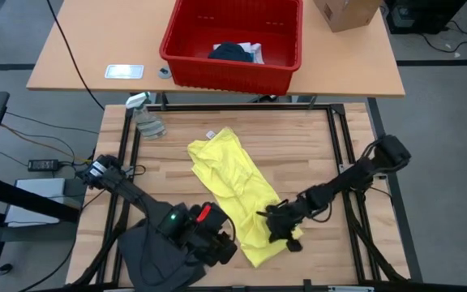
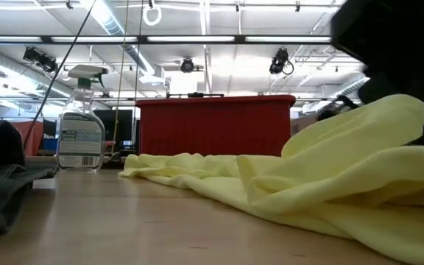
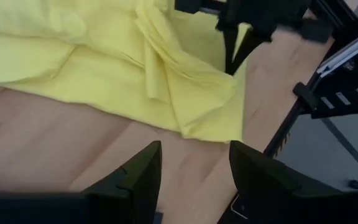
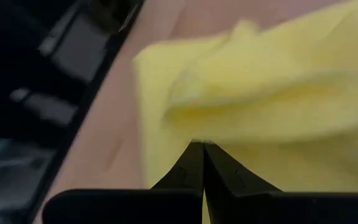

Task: Fold Laundry from Bin
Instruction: Fold the yellow shirt

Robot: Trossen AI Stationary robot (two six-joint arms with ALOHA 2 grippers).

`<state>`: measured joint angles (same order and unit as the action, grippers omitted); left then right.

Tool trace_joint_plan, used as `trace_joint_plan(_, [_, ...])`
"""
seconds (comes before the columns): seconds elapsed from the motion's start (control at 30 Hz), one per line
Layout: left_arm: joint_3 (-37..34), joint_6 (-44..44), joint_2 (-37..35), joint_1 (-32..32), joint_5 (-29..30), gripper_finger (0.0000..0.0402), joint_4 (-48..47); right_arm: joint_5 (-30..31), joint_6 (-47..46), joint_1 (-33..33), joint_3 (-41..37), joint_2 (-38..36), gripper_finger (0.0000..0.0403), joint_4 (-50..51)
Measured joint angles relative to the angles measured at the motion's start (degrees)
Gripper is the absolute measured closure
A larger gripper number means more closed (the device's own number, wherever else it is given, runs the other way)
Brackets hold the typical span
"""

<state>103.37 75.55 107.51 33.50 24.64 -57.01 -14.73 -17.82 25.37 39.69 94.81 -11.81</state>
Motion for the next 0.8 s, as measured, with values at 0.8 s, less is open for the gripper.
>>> trace_joint_plan(0.8, [-9.3,-11.4,4.5,1.4,3.4,0.0209,24.5,15.9,9.9,-5.2,11.5,-11.1,0.0366,31.8])
